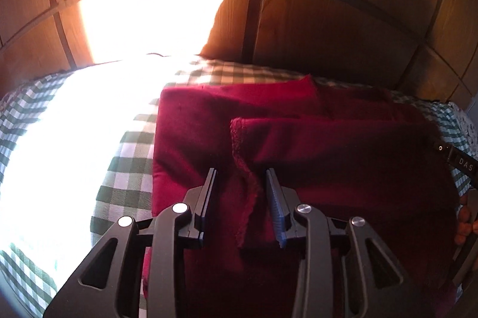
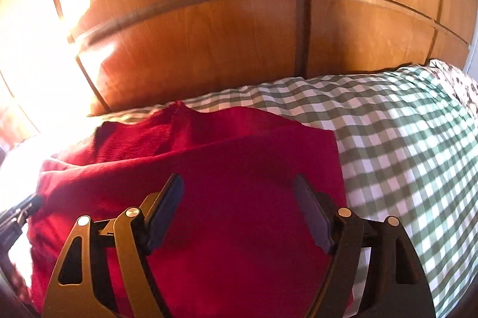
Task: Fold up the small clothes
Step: 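Pinch the folded edge with the left gripper and press it flat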
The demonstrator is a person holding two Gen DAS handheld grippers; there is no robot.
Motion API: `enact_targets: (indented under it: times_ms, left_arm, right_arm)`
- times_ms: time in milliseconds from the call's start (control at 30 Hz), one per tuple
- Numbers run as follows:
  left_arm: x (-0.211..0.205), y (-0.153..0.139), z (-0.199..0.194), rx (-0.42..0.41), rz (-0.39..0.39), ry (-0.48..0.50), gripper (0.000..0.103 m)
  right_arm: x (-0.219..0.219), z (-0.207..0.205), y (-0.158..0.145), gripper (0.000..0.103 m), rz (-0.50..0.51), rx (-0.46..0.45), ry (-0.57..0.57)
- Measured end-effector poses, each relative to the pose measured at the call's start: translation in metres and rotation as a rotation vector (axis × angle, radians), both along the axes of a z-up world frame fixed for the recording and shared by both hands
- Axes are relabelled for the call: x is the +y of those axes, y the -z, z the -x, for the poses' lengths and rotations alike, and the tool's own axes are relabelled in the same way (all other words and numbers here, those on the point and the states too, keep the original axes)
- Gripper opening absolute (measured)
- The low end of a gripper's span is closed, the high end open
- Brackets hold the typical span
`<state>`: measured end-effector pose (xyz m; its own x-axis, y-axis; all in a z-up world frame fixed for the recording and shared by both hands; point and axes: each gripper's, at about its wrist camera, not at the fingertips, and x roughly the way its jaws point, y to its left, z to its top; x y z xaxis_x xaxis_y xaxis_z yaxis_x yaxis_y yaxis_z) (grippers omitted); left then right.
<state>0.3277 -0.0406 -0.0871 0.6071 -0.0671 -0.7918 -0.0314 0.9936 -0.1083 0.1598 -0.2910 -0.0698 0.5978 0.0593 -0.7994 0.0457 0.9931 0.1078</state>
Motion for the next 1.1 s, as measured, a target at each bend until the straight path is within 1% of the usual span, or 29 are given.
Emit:
enact_targets:
  times_ms: [33, 67, 100, 133, 200, 267, 333, 400, 500, 633, 733, 900, 1000, 1100]
  left_arm:
    - [0.0, 0.003, 0.0, -0.014, -0.001, 0.004, 0.035]
    - [-0.003, 0.004, 0.001, -0.028, -0.016, 0.01, 0.035]
    - [-0.005, 0.004, 0.002, -0.034, -0.033, 0.012, 0.035]
    - [-0.007, 0.003, 0.002, -0.036, -0.046, 0.01, 0.035]
    - [-0.007, 0.001, 0.002, -0.031, -0.042, -0.007, 0.035]
    - [-0.007, -0.003, 0.007, -0.027, -0.037, -0.019, 0.037]
    - [-0.011, -0.011, 0.018, -0.03, -0.038, -0.023, 0.042]
    - [-0.015, -0.016, 0.028, -0.037, -0.041, -0.022, 0.049]
    - [-0.024, -0.015, 0.04, -0.054, -0.053, -0.011, 0.056]
    - [-0.022, -0.021, 0.062, -0.062, -0.042, -0.005, 0.059]
    - [-0.023, -0.022, 0.075, -0.065, -0.043, 0.0, 0.061]
    - [-0.021, -0.025, 0.103, -0.07, -0.033, 0.0, 0.063]
    - [-0.022, -0.019, 0.108, -0.072, -0.034, 0.002, 0.065]
    - [-0.025, -0.022, 0.121, -0.074, -0.034, -0.001, 0.066]
  right_arm:
    - [0.002, -0.006, 0.011, 0.08, 0.012, 0.027, 0.003]
    - [0.003, -0.008, 0.017, 0.082, 0.025, 0.026, 0.003]
    - [0.006, -0.006, 0.023, 0.085, 0.053, -0.001, 0.002]
    - [0.009, -0.004, 0.027, 0.087, 0.071, -0.021, 0.006]
    - [0.01, -0.003, 0.026, 0.087, 0.083, -0.027, 0.009]
    - [0.008, -0.003, 0.026, 0.087, 0.071, -0.028, 0.01]
    - [0.007, -0.003, 0.025, 0.088, 0.069, -0.026, 0.013]
    - [0.008, -0.003, 0.022, 0.09, 0.087, -0.027, 0.021]
    - [0.01, 0.004, 0.014, 0.093, 0.095, -0.031, 0.032]
    - [0.008, 0.024, 0.002, 0.093, 0.058, -0.039, 0.042]
    - [0.008, 0.047, -0.007, 0.093, 0.038, -0.06, 0.034]
    - [0.009, 0.078, -0.015, 0.093, 0.04, -0.074, 0.018]
    - [0.005, 0.083, -0.019, 0.093, 0.029, -0.081, 0.031]
    - [-0.001, 0.076, -0.026, 0.093, 0.028, -0.094, 0.065]
